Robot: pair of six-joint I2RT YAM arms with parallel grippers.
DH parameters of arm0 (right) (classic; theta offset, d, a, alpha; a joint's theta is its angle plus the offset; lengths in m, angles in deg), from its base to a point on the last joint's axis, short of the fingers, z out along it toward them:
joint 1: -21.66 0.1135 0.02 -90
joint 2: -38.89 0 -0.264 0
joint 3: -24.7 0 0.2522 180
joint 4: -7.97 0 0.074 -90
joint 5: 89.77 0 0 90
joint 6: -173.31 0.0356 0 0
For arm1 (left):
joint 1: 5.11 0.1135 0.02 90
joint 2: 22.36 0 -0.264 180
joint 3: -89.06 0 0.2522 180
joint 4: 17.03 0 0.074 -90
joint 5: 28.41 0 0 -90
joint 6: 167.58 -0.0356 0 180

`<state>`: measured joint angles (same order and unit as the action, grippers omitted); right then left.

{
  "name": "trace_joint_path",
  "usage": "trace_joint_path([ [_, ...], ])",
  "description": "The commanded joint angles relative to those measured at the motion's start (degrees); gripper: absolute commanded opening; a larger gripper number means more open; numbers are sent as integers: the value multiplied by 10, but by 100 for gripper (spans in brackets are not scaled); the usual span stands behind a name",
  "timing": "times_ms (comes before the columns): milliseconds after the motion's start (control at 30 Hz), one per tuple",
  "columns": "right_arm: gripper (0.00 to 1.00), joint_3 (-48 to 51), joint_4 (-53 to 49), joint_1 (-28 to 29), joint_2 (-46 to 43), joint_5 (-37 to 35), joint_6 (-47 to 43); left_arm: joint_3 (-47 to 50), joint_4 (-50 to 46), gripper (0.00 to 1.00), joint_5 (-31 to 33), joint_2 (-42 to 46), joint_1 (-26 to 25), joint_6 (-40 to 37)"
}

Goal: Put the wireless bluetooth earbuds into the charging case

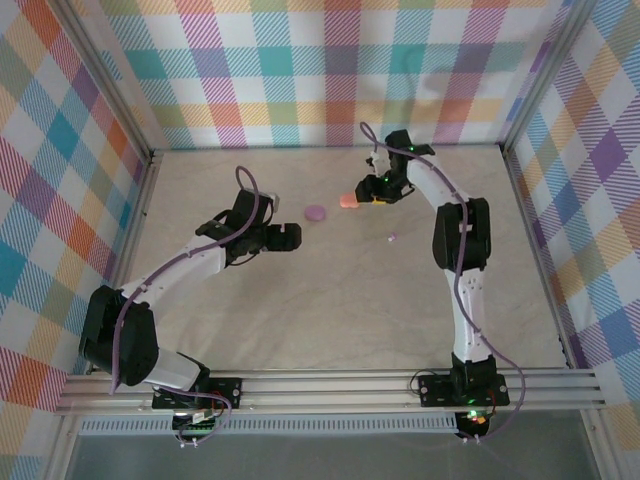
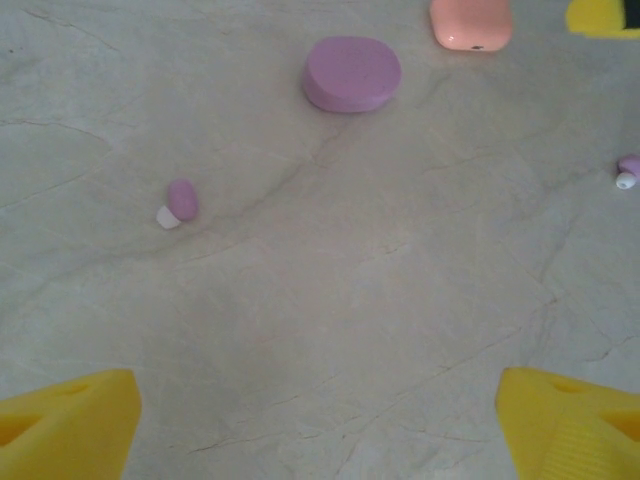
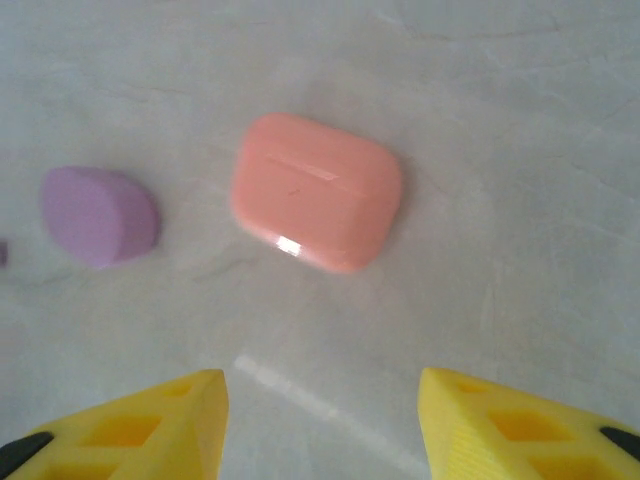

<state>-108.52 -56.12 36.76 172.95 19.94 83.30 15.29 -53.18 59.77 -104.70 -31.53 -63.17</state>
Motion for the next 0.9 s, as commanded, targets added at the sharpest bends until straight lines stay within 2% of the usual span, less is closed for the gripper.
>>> trace_joint_path([
  [0,56,41,64,48,-57,-1,-104,-3,3,89,-32,8,8,-22],
  [167,64,23,114,91,-19,50,-172,16,16,88,-37,24,9,-21],
  [367,76,-138,75,123,97,66,-216,30,18,88,-39,33,15,-2],
  [500,83,-202,60,133,147,50,-244,48,28,88,-58,35,36,27],
  [867,87,-175,22,142,157,8,-325,64,34,88,-80,37,61,34],
])
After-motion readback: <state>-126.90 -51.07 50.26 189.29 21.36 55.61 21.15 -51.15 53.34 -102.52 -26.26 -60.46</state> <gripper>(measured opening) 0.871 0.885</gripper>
